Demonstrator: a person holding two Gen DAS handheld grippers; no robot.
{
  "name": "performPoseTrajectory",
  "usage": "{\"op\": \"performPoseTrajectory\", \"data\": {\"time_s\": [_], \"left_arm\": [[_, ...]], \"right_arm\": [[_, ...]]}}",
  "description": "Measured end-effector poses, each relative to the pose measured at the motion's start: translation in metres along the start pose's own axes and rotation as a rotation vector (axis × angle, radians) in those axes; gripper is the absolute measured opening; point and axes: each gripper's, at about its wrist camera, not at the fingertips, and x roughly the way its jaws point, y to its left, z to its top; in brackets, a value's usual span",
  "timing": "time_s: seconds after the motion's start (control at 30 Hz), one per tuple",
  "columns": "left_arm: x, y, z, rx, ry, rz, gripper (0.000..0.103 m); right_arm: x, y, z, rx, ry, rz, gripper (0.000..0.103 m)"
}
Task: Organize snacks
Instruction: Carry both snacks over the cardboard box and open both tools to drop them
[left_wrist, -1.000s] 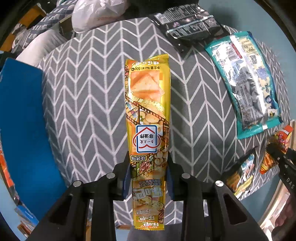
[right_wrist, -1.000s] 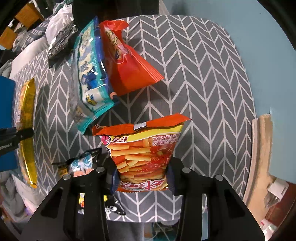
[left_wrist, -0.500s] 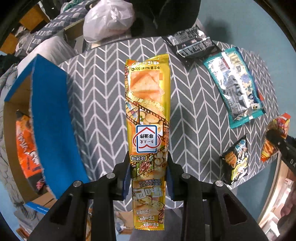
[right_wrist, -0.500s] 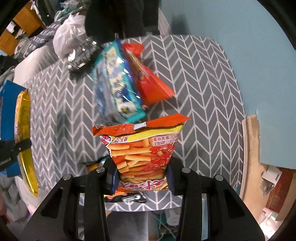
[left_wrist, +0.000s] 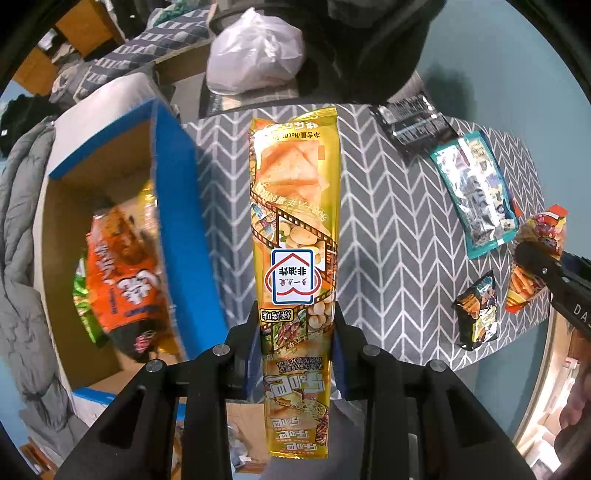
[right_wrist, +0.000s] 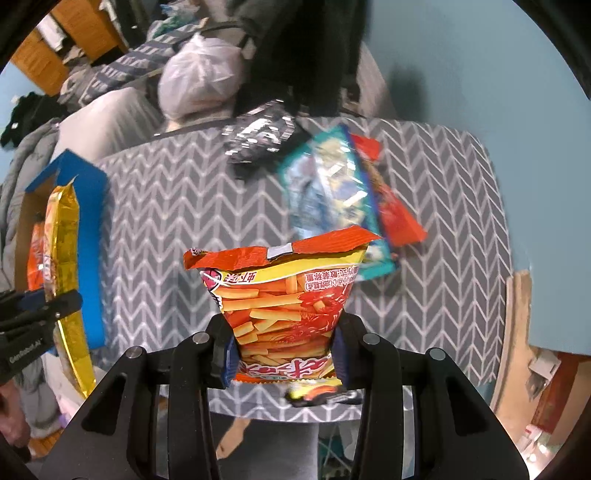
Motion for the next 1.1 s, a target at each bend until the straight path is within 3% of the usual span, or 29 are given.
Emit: {"op": "performPoseTrajectory", "data": {"time_s": [1.1], "left_arm": [[-0.039,0.184,-0.036,-0.307,-0.074,0.032,0.032]], "right_arm": [[-0.007,0.242,0.041,-0.354,-0.029,0.201,0.039]]}}
